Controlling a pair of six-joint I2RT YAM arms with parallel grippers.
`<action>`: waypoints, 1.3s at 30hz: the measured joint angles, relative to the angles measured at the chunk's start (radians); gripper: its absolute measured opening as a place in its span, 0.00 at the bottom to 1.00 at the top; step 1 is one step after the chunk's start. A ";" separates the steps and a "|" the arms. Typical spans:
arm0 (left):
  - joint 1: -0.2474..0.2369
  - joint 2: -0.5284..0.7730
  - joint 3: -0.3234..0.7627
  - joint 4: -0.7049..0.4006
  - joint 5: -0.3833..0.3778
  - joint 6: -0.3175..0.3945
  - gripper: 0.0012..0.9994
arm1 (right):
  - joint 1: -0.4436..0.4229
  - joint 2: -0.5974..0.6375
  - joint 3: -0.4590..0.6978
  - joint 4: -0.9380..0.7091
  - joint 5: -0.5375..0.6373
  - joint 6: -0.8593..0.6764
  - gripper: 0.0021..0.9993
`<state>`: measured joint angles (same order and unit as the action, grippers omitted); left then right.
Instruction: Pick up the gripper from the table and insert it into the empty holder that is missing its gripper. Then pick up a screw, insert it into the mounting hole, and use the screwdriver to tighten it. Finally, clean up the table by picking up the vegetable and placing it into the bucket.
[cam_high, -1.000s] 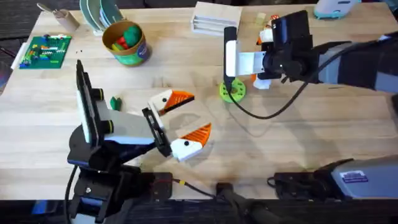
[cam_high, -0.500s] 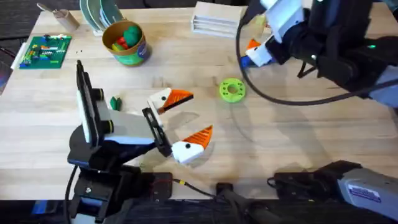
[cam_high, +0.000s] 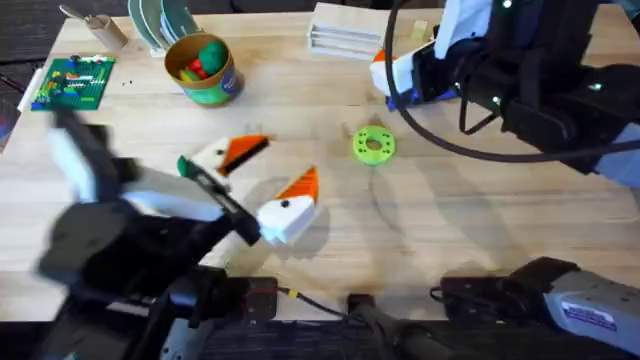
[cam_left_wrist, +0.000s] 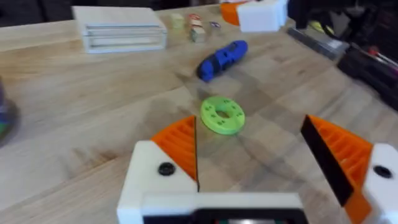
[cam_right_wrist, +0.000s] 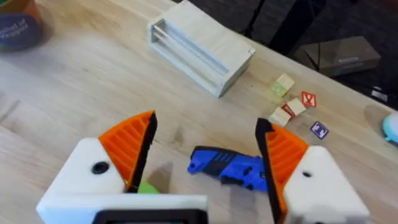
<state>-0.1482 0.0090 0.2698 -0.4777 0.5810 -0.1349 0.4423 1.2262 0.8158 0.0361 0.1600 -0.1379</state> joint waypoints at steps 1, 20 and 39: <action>0.000 0.006 0.060 -0.067 -0.047 -0.005 0.99 | 0.000 0.000 0.000 0.008 0.000 0.002 0.98; 0.000 0.743 0.953 -0.932 -0.771 -0.047 0.99 | 0.000 0.000 0.000 0.091 0.000 0.011 0.98; 0.255 0.887 0.593 -0.643 -0.869 -0.207 0.99 | 0.000 0.000 0.000 0.091 0.000 0.011 0.98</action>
<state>0.1067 0.8955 0.8630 -1.1211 -0.2879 -0.3420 0.4423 1.2260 0.8158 0.1268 0.1600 -0.1265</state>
